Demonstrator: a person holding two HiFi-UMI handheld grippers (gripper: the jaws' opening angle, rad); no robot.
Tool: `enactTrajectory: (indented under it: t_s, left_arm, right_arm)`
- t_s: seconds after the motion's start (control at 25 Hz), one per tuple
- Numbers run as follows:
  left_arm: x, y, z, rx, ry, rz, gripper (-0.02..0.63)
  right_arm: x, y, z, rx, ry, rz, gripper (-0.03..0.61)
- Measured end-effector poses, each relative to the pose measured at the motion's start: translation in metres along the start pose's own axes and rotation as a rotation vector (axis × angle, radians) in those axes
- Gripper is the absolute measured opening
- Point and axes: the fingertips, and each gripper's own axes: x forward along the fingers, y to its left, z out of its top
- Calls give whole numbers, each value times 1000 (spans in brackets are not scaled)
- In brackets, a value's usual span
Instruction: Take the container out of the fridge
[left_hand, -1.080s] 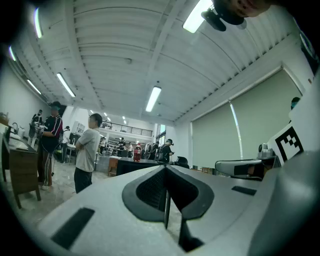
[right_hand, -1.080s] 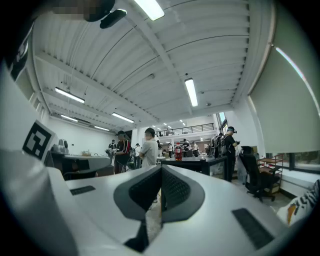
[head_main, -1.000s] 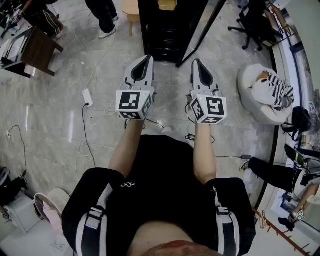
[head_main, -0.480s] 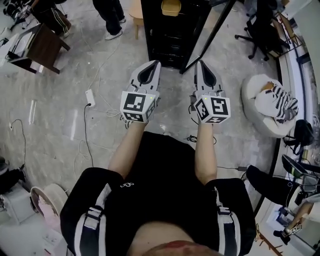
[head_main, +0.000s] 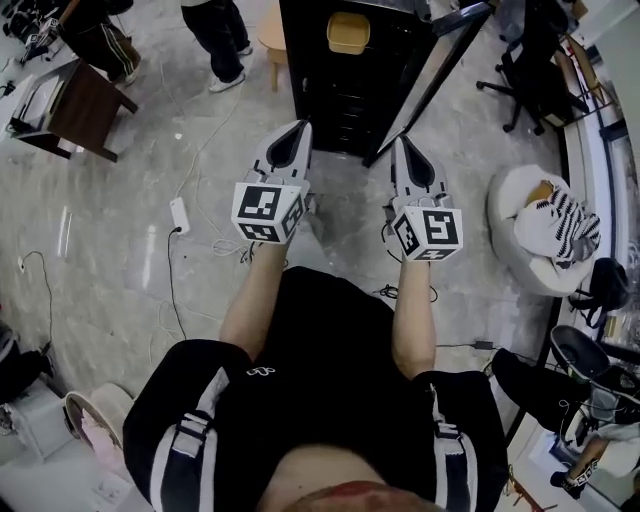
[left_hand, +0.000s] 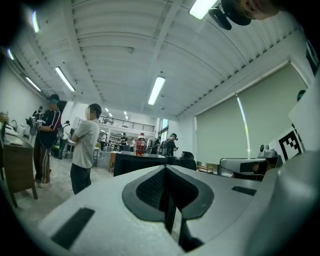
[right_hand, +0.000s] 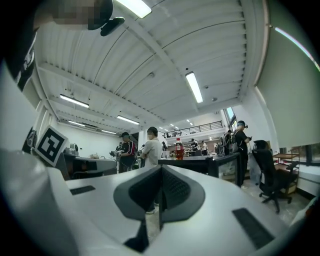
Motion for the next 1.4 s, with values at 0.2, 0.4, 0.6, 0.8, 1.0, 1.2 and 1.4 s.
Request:
enactTrajectory:
  t_s: [0.2,0.4,0.6,0.8,1.0,1.2,1.4]
  left_arm:
    - [103,65,-8,-23,11,-19,8]
    - [200,129,-12,13,103,-85,9]
    - [261,168,-16,-8,125,-103,9]
    - [291,191,-35,-53,167,-112,9]
    - [311,199,-48,-95,187,-147,9]
    - [312,206,-69,-122,233,-134,9]
    - [311,214,-83,-148,253,-109,9]
  right_arm:
    - [108,-48,-18,15,13,-24,8]
    - [239,-68,-24,24,32,-20,8]
    - [308,-87,-28,-54,72,-15,9]
    - [334,-96,-48,-153,210,76,9]
    - [366,-93,-56,-248,282,193,9]
    - [376,-85,-89,-351,453,299,11]
    - [379,-81,-121,-456,614,398,12]
